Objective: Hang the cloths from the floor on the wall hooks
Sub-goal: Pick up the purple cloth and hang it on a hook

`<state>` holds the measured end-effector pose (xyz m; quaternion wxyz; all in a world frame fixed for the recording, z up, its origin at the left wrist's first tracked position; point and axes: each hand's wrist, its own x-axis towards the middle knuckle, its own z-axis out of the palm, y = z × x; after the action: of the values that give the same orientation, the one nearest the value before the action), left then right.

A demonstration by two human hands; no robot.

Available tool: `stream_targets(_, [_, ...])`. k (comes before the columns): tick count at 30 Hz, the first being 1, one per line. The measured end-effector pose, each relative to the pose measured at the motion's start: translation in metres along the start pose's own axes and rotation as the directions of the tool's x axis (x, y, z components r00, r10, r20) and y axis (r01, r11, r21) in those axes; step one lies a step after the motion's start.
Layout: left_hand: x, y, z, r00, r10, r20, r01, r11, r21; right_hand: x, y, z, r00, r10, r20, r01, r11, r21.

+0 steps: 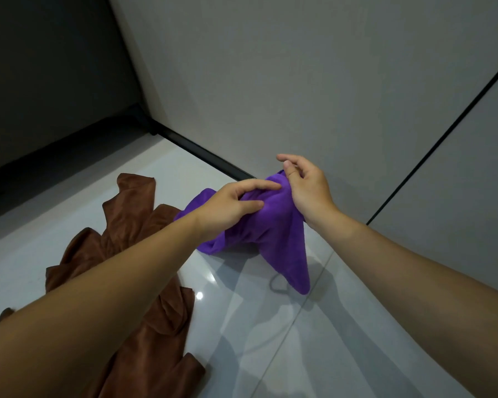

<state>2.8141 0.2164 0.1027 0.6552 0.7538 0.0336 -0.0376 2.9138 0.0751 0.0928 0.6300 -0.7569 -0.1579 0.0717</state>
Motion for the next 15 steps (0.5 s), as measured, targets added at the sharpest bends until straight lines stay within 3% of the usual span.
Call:
stream_targets(4, [0.000,0.009,-0.002,0.999,-0.036,-0.028,0.037,0.999,0.032,0.005,-0.005,-0.004,0.999,-0.044,0.031,0.047,0.994,-0.098])
stream_targets(10, [-0.005,0.011,0.001,0.988,-0.055,0.147,0.031,0.987,0.157,0.009,-0.012,-0.009,0.995,-0.099,0.017,0.100,0.987,-0.128])
stream_targets(12, [-0.004,0.009,0.004,0.998,-0.018,0.058,0.010,0.992,0.124,0.008,-0.012,-0.010,0.996,-0.072,0.061,0.078,0.992,-0.103])
stream_targets(15, [0.003,0.011,0.003,0.970,0.037,-0.241,-0.048,0.998,-0.042,0.007,-0.009,-0.011,0.990,-0.017,0.142,0.026,0.998,-0.056])
